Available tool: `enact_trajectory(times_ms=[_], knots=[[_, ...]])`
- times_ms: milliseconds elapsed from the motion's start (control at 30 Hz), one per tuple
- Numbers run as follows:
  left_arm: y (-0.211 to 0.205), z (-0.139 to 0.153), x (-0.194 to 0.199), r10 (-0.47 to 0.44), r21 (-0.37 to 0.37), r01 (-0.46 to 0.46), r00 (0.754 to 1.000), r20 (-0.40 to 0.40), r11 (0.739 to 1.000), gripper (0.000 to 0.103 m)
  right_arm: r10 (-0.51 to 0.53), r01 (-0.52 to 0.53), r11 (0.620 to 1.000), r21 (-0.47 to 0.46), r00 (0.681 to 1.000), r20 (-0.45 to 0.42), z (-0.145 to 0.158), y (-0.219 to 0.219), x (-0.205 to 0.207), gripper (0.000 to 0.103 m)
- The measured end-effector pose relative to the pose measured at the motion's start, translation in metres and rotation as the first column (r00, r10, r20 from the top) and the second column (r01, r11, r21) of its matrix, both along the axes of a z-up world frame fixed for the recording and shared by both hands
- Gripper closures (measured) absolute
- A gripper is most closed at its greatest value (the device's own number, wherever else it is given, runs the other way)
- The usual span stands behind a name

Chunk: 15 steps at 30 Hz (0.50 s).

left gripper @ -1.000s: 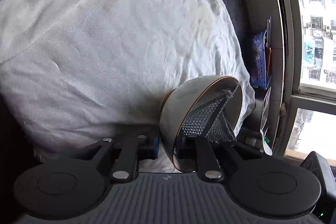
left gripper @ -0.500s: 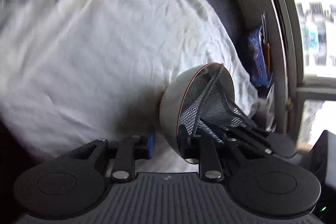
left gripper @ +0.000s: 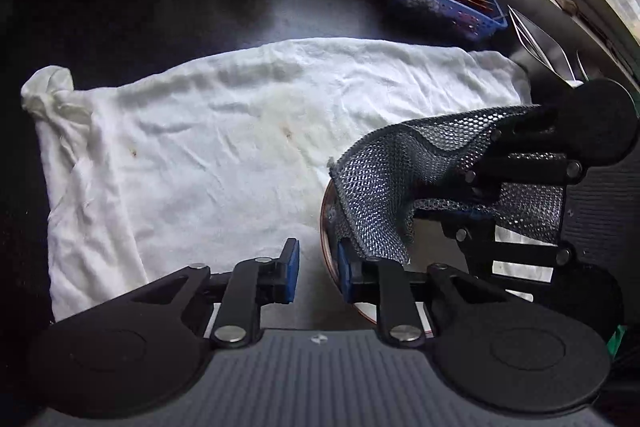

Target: Clean bowl

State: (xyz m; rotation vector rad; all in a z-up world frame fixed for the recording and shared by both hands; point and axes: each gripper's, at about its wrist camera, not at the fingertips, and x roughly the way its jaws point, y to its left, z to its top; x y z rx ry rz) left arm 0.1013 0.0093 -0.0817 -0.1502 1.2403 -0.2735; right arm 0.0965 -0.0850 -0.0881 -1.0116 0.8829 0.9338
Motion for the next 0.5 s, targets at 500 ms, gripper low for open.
enact_trajectory(times_ms=[500], knots=[[0.049, -0.040, -0.060, 0.541, -0.382, -0.648, 0.761, -0.359, 0.658, 0.090, -0.323, 0.394, 0.902, 0.178, 0.888, -0.329, -0.005, -0.019, 0.008, 0.097]])
